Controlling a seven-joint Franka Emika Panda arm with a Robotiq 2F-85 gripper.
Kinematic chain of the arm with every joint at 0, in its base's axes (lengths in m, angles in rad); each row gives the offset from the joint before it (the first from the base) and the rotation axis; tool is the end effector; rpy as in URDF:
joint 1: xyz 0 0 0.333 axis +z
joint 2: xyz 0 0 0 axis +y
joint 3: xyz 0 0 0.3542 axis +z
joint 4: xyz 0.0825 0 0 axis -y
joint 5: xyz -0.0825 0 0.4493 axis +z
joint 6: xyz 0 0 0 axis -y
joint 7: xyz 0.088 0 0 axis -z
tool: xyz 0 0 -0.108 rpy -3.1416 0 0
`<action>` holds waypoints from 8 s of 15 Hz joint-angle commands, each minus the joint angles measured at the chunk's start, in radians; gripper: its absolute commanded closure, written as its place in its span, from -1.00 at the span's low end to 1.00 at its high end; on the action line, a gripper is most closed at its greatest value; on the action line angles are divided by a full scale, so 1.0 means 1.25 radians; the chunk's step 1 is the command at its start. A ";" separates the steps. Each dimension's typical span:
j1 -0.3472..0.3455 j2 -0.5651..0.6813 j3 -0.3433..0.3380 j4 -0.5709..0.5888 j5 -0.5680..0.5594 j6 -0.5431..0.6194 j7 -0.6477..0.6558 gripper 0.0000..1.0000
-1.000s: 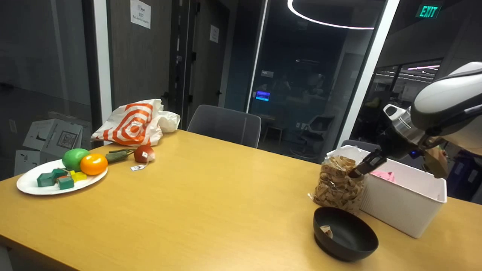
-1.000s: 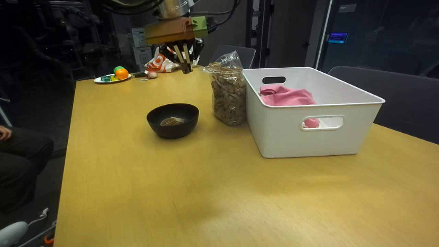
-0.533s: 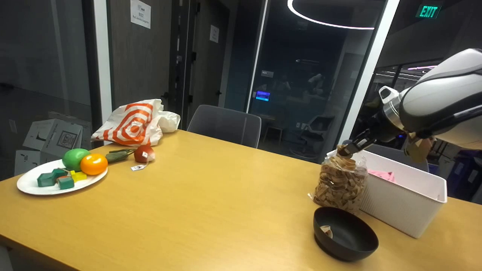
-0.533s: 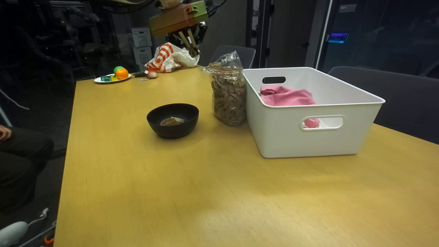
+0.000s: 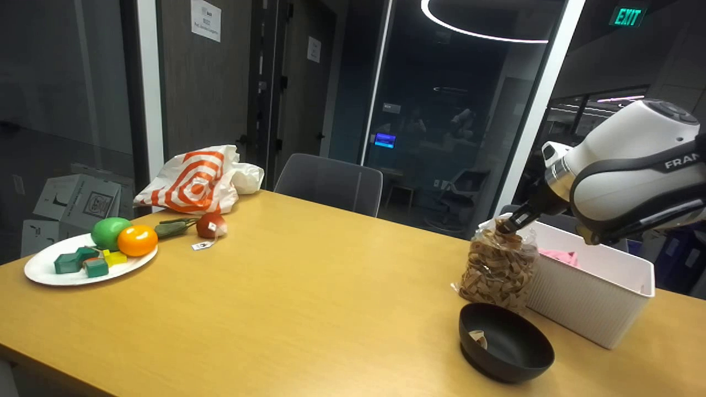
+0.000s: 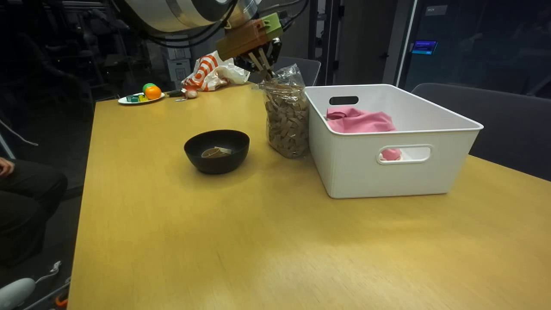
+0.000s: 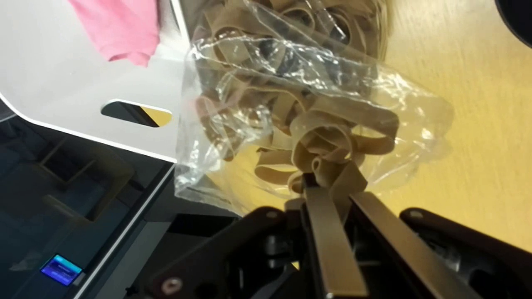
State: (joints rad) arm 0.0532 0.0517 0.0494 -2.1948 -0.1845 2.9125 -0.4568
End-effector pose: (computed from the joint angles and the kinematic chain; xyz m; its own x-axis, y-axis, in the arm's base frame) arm 0.6337 0.0762 0.4345 0.5817 0.6557 0.4813 0.5252 -0.7546 0.3933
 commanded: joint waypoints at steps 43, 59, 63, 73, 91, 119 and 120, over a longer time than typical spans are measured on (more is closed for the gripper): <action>-0.004 0.014 -0.051 0.022 -0.317 0.095 0.433 -0.60; -0.002 -0.017 -0.051 -0.043 -0.117 0.177 0.349 -1.00; -0.021 -0.048 0.088 -0.112 0.142 0.111 0.197 -1.00; -0.012 -0.186 0.024 -0.161 0.279 -0.153 0.004 -1.00; 0.021 -0.173 0.009 -0.126 0.122 -0.415 0.093 -1.00; 0.055 0.016 0.062 -0.152 0.287 -0.275 -0.020 -1.00; 0.054 0.021 0.065 -0.152 0.289 -0.276 -0.023 -1.00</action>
State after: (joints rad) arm 0.1306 0.0641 0.1104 -2.3809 0.1443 2.5415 -0.4541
